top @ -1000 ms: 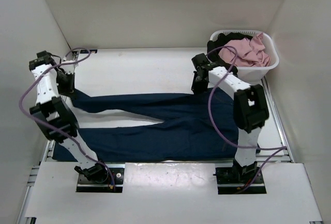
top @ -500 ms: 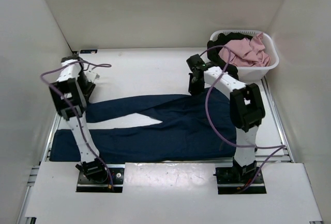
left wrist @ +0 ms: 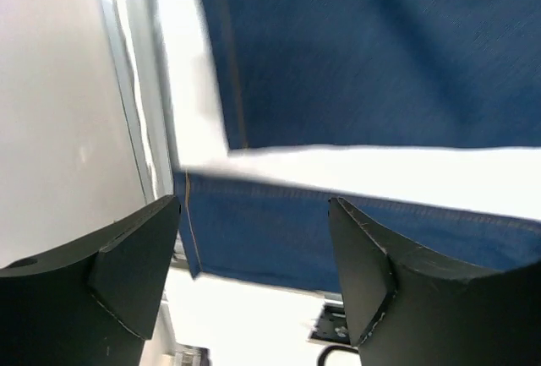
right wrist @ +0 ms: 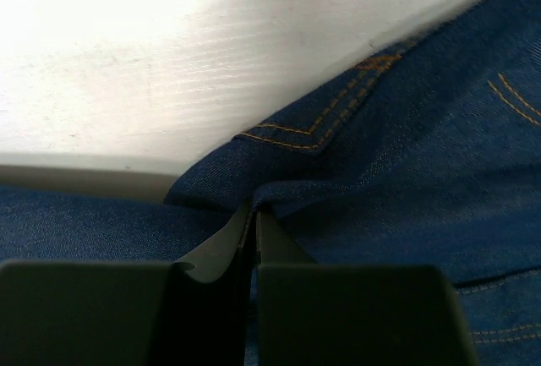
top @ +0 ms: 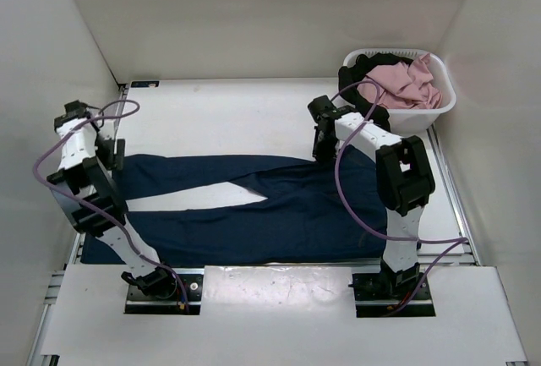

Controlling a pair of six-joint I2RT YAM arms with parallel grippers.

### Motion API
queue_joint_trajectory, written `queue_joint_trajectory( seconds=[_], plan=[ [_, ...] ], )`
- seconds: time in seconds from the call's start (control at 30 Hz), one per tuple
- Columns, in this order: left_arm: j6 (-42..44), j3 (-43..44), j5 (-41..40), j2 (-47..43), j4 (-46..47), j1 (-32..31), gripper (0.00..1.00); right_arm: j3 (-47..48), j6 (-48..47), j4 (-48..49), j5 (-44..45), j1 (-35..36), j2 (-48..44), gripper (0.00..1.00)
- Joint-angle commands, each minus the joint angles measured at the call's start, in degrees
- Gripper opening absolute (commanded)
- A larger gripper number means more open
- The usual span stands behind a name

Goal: Fold and stack the trousers
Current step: Fold the trousers

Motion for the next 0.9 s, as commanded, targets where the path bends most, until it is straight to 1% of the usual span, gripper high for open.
queue_joint_trajectory(
  seconds=[0.0, 0.07, 0.1, 0.17, 0.23, 0.3, 0.4, 0.47, 0.53, 0.57, 0.6, 0.63, 0.73, 0.8, 0.83, 0.87],
  plan=[
    [-1.01, -8.04, 3.48, -2.06, 4.98, 2.67, 0.82, -1.63, 0.94, -1.05, 4.49, 0.17, -4.38, 0.0],
    [-1.01, -9.73, 4.01, -0.93, 5.61, 4.08, 0.82, -2.33, 1.47, -1.05, 4.51, 0.17, -4.39, 0.0],
    [-1.01, -9.73, 4.01, 1.6, 5.61, 4.69, 0.82, -2.34, 1.48, -0.53, 4.51, 0.17, -4.39, 0.0],
    [-1.01, -9.73, 4.01, 3.55, 6.14, 4.7, 0.82, -1.81, 1.48, -0.53, 3.28, 0.17, -3.78, 0.0],
    [-1.7, -8.42, 4.53, 6.19, 7.1, 4.7, 0.82, -1.11, 1.48, -0.53, 3.28, 0.78, -3.25, 0.0],
    [-2.23, -6.14, 7.51, 7.95, 7.1, 4.7, 0.82, -1.11, 1.48, -0.53, 3.28, 0.79, -3.25, 0.0],
    [-2.76, -2.71, 8.75, 11.11, 6.41, 4.7, 0.82, -1.11, 1.48, -0.53, 3.89, 1.31, -3.25, 0.0],
    [-2.76, -2.0, 8.15, 13.84, 5.62, 4.08, 0.78, -1.11, 1.48, -1.05, 3.89, 1.31, -3.86, 0.0],
    [-2.24, -2.52, 8.14, 15.16, 5.0, 3.55, 0.67, -1.72, 1.48, -1.05, 4.59, 1.31, -4.39, 0.0],
    [-2.24, -3.31, 8.14, 15.86, 4.99, 3.55, 0.58, -1.72, 1.48, -1.05, 5.29, 1.31, -4.91, 0.0],
    [-2.24, -3.32, 8.14, 15.87, 4.99, 3.55, 0.32, -2.33, 1.48, -1.05, 6.08, 1.31, -4.92, 0.0],
    [-2.24, -3.32, 8.14, 16.56, 4.99, 3.55, 0.15, -2.34, 1.48, -1.05, 6.09, 1.31, -4.92, 0.0],
    [-0.92, -1.83, 8.75, 16.57, 4.12, 3.55, 0.15, -0.24, 1.48, -1.05, 6.88, 1.31, -4.92, 0.0],
    [0.57, 0.89, 8.76, 14.29, 1.67, 4.16, 0.15, 1.7, 0.96, -2.62, 7.4, 0.79, -4.3, 0.0],
    [2.32, 2.29, 7.97, 13.33, 0.35, 4.17, 0.15, 2.66, 0.34, -3.33, 8.19, 0.79, -4.3, 0.0],
    [3.29, 3.7, 5.88, 11.14, -1.06, 5.48, 0.15, 3.54, 0.34, -3.95, 8.2, 0.79, -4.3, 0.0]
  ],
)
